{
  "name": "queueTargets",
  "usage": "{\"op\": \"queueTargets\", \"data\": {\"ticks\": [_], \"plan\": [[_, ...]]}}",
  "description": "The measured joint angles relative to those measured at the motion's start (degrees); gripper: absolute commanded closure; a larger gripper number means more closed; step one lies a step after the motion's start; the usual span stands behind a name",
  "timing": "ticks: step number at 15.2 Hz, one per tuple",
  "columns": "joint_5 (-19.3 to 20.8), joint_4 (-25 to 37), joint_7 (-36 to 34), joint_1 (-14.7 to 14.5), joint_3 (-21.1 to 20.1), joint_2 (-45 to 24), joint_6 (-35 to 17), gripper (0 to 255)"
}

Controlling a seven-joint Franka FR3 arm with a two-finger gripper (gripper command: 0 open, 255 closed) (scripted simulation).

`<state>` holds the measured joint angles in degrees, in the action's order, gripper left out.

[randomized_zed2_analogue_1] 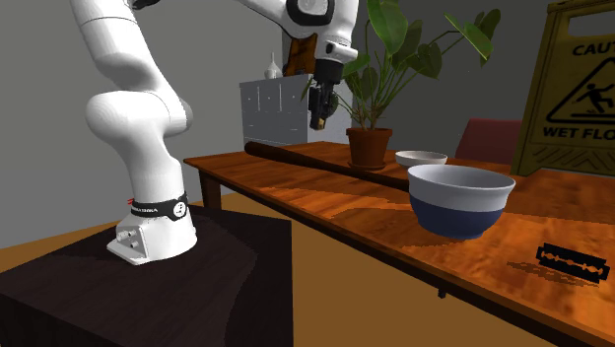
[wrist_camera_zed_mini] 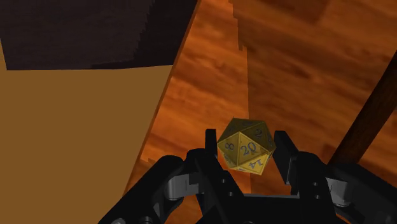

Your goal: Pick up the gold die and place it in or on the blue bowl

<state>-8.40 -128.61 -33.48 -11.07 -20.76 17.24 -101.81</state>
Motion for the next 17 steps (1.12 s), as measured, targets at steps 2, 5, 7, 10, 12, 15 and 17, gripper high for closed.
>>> {"op": "queueTargets", "data": {"ticks": [2, 5, 7, 10, 12, 15, 17], "plan": [[1.3, 2.6, 0.7, 1.0, 0.5, -2.9, -0.2, 255], [3.5, 7.4, 2.3, 2.5, 1.8, -7.4, 0.5, 255], [5.1, 10.8, 3.6, 3.6, 2.7, -11.0, 0.6, 255], [7.1, 16.2, 5.2, 4.9, 3.8, -15.8, 1.4, 255], [8.3, 20.6, 6.3, 5.7, 4.6, -19.2, 2.6, 255], [10.1, 27.2, 7.7, 6.5, 5.5, -24.8, 3.7, 255], [11.3, 33.1, 8.1, 6.6, 6.0, -29.4, 5.2, 255]]}}
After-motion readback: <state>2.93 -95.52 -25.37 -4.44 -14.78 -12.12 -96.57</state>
